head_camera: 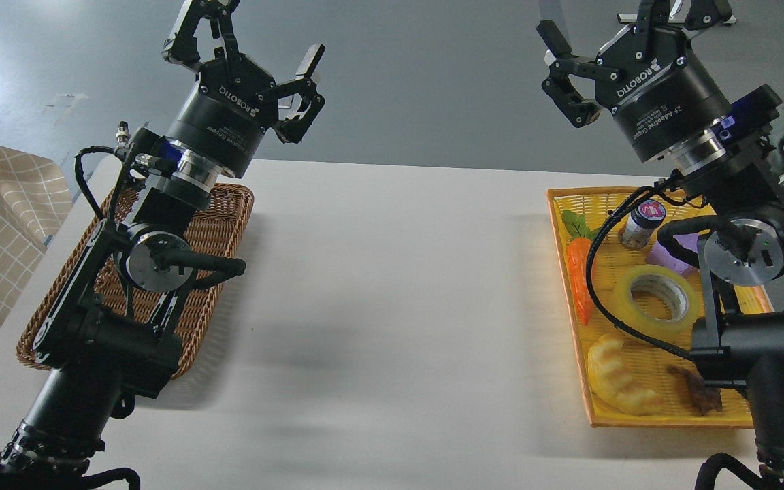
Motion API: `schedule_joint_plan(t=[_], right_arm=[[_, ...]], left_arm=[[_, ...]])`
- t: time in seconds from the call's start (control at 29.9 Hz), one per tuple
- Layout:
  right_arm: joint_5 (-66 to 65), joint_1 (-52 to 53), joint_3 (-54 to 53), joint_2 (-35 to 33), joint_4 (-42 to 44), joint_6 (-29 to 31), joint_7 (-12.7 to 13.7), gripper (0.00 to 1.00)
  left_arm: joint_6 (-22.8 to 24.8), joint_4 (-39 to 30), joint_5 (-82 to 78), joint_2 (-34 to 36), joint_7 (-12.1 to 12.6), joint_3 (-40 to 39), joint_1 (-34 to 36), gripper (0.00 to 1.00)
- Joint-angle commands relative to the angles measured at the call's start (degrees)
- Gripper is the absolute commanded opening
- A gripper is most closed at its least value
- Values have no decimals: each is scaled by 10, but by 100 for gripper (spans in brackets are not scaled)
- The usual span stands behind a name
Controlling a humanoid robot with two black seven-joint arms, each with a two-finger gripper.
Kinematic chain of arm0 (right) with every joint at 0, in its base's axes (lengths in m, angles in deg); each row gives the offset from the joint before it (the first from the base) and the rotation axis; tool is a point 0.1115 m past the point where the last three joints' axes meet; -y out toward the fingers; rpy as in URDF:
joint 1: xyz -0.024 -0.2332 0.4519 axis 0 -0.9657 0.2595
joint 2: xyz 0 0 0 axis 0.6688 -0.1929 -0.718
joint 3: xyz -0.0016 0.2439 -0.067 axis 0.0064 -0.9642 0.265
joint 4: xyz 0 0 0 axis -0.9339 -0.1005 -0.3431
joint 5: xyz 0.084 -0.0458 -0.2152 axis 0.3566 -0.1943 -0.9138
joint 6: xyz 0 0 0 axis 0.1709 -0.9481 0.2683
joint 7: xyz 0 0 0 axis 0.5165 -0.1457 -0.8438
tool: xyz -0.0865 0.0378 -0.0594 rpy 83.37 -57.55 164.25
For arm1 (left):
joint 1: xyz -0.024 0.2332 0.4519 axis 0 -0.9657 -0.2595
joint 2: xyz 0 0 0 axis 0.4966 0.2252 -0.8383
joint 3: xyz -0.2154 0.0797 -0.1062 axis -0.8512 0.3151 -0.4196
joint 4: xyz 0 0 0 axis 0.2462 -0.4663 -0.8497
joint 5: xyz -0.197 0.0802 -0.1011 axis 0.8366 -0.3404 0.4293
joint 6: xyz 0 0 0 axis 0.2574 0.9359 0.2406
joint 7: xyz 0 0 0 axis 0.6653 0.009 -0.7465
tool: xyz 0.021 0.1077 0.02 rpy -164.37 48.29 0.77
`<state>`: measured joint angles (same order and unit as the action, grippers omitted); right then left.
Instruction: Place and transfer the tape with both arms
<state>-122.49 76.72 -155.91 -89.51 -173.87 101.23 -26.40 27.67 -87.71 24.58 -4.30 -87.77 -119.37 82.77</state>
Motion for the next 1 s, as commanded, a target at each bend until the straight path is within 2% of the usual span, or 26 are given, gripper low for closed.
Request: schedule_joint_plan(t=[0.0, 0.5, 0.73, 0.97], right_arm=[[-1, 0, 3, 0, 0, 1, 0, 100], [-1, 7, 6, 0, -1, 3, -1, 100], [0, -7, -22, 0, 8, 64, -28, 100], [0, 0, -18, 0, 33, 64, -31, 100]], left_arm=[[-3, 1, 1, 0, 2, 0, 0, 98], [-7, -14, 0, -10, 4, 2, -17, 98], [-7, -28, 0, -2, 7, 0, -14, 98], [-1, -27, 0, 2, 0, -24, -17, 98]])
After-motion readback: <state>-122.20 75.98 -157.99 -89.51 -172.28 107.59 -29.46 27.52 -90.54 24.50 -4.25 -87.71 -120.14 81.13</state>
